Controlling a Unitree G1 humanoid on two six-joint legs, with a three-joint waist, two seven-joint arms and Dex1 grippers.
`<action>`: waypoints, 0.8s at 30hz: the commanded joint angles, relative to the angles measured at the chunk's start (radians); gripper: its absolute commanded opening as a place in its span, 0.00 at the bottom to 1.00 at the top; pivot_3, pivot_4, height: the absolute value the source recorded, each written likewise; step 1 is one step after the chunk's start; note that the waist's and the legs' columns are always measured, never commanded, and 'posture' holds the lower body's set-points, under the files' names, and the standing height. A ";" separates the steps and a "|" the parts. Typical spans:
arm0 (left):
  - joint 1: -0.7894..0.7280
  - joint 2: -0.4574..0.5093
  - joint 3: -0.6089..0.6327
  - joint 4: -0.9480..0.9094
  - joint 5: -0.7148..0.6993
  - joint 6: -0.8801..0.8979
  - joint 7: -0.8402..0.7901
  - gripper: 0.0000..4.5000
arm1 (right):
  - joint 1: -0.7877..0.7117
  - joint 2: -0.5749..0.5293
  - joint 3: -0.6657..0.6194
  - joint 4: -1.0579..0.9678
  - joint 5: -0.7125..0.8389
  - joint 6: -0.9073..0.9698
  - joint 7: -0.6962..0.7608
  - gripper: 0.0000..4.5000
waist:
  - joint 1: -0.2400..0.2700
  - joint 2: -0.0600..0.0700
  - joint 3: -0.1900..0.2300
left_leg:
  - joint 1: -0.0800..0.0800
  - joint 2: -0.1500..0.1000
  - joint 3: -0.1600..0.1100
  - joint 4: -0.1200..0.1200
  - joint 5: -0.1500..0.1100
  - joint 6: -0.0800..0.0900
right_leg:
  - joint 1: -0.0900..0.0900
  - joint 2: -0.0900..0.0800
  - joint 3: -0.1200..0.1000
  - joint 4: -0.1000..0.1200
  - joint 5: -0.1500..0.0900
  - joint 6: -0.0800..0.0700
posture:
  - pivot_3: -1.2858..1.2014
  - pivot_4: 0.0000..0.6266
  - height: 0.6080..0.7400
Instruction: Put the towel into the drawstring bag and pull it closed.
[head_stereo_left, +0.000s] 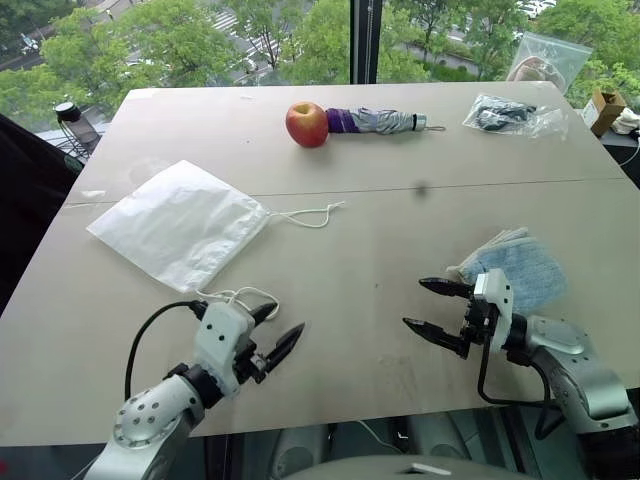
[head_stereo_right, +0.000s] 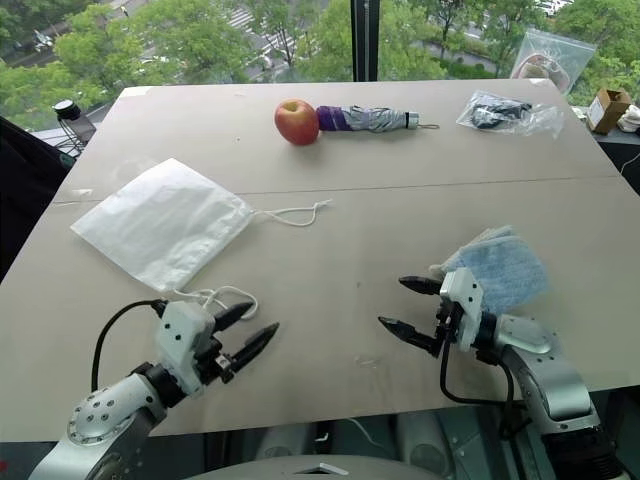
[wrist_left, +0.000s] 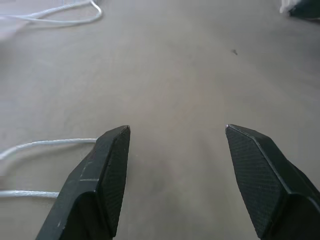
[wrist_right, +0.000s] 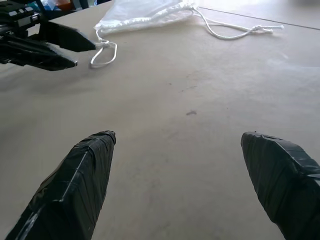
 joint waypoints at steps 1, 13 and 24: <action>-0.075 -0.019 0.051 0.053 0.065 -0.018 0.101 0.69 | -0.049 0.007 0.004 -0.021 0.036 -0.003 0.025 0.96 | 0.002 0.000 0.000 | 0.000 0.000 -0.001 0.000 0.000 0.000 | 0.001 0.000 0.000 0.000 0.000 0.000 | 0.52 0.24 1.00; -0.240 0.015 0.041 0.293 0.546 -0.174 0.448 0.69 | -0.191 0.048 0.057 -0.073 0.103 0.114 0.003 0.96 | 0.002 -0.002 -0.001 | 0.000 -0.001 -0.003 0.000 0.000 0.000 | 0.002 0.001 -0.002 0.000 0.003 -0.004 | 0.52 0.24 1.00; -0.229 0.019 0.021 0.400 0.583 -0.284 0.415 0.69 | -0.204 0.052 0.079 -0.067 0.095 0.105 0.008 0.96 | 0.002 -0.002 -0.001 | 0.000 0.000 -0.003 0.000 0.000 0.000 | 0.002 -0.002 -0.003 0.001 0.003 -0.004 | 0.52 0.24 1.00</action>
